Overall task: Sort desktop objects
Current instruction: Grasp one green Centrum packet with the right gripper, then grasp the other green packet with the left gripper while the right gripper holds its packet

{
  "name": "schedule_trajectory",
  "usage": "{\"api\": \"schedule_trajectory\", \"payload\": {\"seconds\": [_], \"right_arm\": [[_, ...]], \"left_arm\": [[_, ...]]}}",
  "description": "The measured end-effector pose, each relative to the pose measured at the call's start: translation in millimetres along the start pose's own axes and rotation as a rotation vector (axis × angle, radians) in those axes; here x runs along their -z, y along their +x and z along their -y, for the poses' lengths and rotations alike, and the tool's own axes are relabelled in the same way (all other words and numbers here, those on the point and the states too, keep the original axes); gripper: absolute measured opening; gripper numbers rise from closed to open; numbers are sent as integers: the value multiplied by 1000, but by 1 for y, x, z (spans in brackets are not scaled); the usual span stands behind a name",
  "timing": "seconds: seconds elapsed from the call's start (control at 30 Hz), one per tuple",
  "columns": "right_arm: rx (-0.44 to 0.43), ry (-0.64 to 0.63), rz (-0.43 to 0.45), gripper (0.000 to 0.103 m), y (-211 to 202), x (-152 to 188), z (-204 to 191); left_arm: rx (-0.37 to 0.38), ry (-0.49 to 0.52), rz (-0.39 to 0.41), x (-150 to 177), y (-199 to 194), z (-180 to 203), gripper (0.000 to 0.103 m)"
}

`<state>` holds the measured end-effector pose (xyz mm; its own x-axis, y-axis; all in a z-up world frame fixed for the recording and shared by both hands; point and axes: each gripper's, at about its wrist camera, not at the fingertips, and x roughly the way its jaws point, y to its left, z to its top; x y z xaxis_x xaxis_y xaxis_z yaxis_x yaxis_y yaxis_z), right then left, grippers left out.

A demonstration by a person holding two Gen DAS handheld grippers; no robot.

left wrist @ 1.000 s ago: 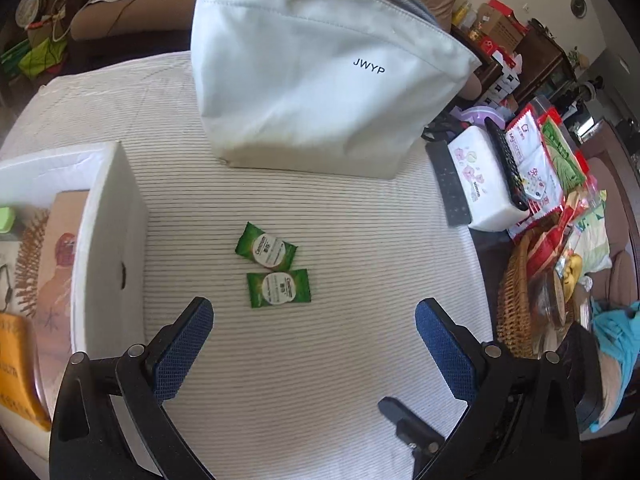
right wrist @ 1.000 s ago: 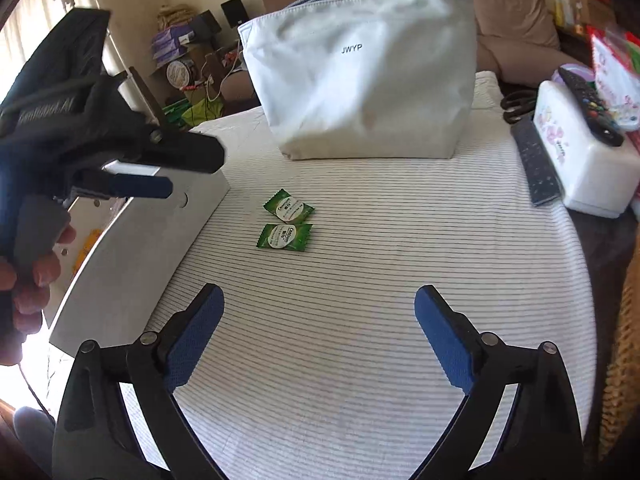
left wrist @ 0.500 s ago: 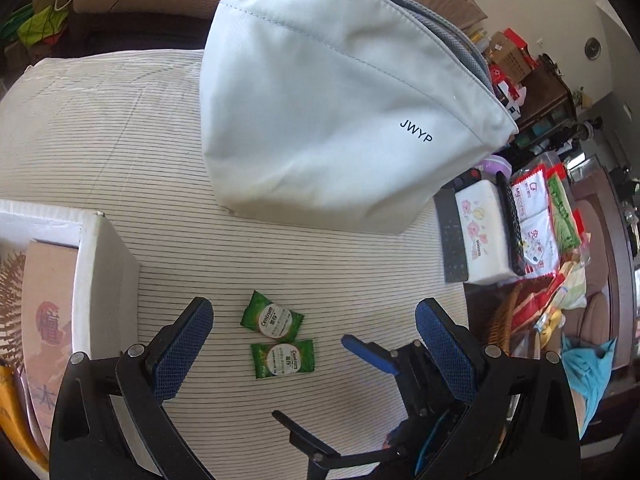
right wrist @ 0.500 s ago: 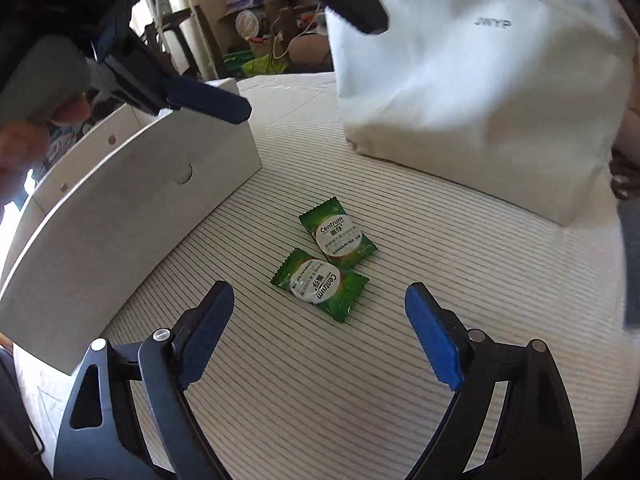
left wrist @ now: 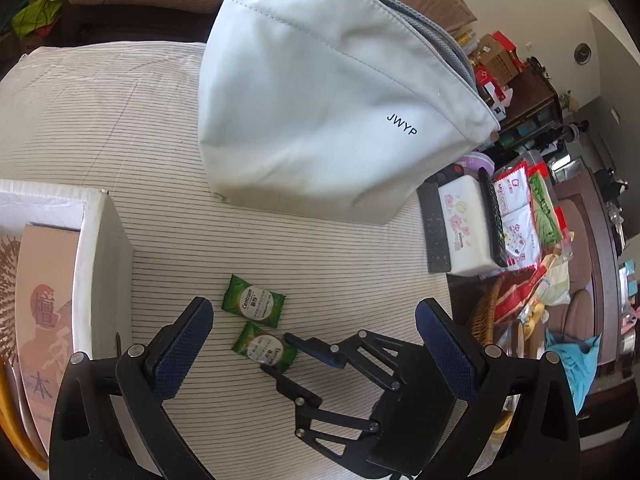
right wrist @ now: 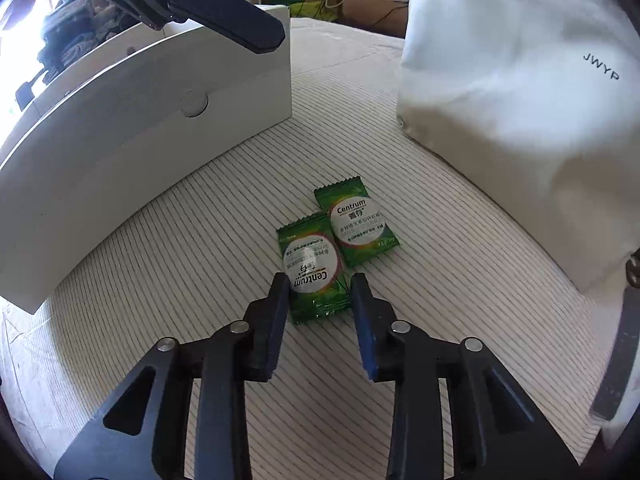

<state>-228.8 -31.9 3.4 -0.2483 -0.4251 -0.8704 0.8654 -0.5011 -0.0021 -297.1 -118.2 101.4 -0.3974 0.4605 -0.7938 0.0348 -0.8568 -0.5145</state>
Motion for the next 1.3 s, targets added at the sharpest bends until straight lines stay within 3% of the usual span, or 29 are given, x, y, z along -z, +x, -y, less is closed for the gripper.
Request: {"api": "schedule_trajectory", "payload": {"seconds": [0.13,0.3,0.43,0.6,0.77,0.87,1.0,1.07,1.1,1.2,1.27,1.3], "right_arm": [[39,67,-2,27,-20,29,-5],[70,295,26,27,-66,83,1],[72,432,57,27,-102,121,0],[39,449,105,27,-124,133,-5],[22,467,130,27,-131,134,3],[17,483,142,27,-130,136,6],[43,473,137,27,-129,133,11],[34,482,149,27,-131,132,12],[34,480,151,27,-132,132,11],[32,483,152,27,-134,133,9],[29,492,157,27,-135,133,10],[27,497,158,27,-136,134,11]], "left_arm": [[-14,1,-19,9,8,1,103],[-111,48,-36,21,32,8,103],[-158,-11,-43,24,62,1,103],[-201,-170,-7,22,86,-23,98],[-305,-169,19,12,95,-13,93],[-407,-118,14,12,100,-2,71],[-476,-28,4,16,105,8,62],[-477,-18,7,18,103,8,56],[-477,-13,7,20,101,8,40],[-426,10,-21,29,97,11,34],[-416,45,-32,37,92,16,23],[-410,55,-35,41,90,18,9]]}}
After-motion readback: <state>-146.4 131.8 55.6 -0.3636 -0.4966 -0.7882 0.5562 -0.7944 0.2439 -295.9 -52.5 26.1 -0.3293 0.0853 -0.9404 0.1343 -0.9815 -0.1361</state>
